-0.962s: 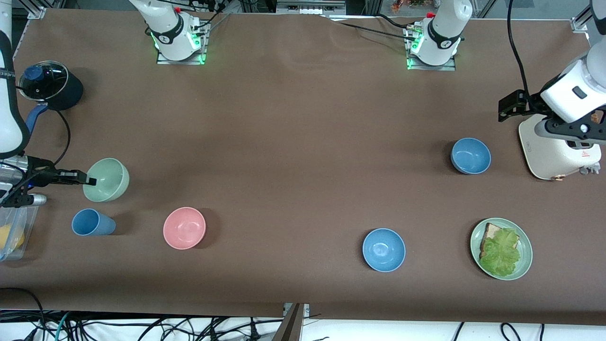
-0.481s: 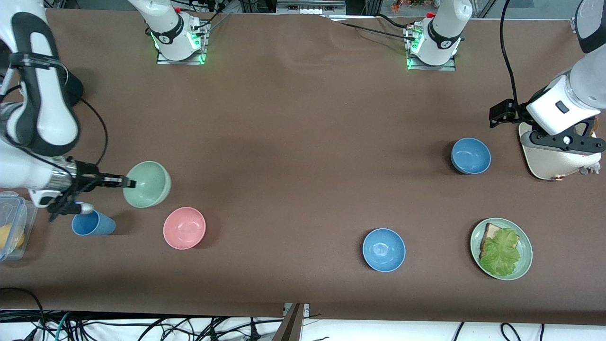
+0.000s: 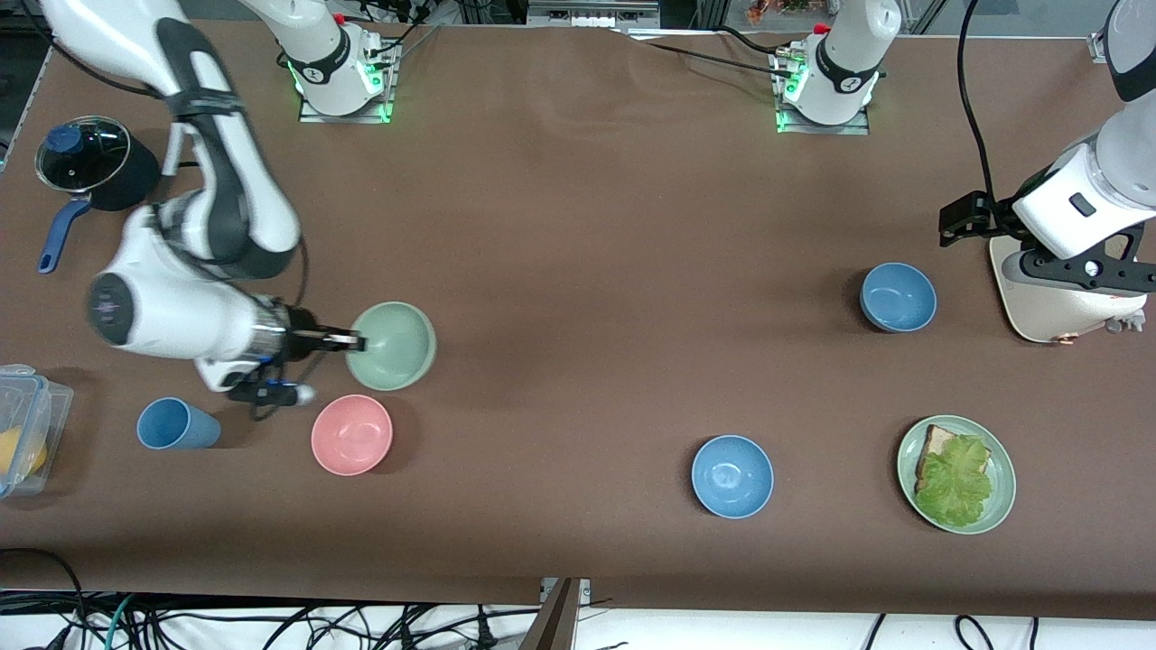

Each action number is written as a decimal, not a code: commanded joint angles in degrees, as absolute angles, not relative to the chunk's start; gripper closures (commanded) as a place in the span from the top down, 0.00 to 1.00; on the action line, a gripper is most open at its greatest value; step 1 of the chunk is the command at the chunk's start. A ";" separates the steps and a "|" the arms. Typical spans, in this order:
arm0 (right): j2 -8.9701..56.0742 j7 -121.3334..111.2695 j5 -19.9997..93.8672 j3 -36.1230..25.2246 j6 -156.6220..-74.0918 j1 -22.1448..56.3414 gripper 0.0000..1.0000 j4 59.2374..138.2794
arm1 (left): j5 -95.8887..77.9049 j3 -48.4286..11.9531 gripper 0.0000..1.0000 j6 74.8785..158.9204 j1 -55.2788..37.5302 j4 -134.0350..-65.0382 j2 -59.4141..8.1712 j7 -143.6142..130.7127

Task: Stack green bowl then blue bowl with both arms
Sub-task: 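Lift and carry the green bowl toward the table's middle with the right gripper, then lower the green bowl onto the table and open the right gripper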

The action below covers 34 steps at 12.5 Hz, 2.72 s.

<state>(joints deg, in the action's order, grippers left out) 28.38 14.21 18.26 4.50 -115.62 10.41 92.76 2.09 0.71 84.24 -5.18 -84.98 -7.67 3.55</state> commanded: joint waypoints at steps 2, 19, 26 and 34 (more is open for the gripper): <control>31.54 29.67 19.16 3.87 -123.64 21.06 0.00 92.20 | 3.60 0.70 1.00 84.20 -5.19 -83.50 -8.44 3.34; 43.50 51.59 18.98 3.87 -137.02 45.61 0.00 87.01 | 3.78 0.62 1.00 84.29 -5.01 -83.50 -8.61 3.34; 45.09 49.39 18.81 3.87 -137.02 46.23 0.00 86.92 | 3.78 0.62 1.00 84.29 -5.01 -83.50 -8.61 3.34; 43.42 47.30 15.23 2.55 -127.13 43.43 1.00 77.45 | 3.69 0.62 1.00 84.29 -5.01 -83.50 -8.96 3.34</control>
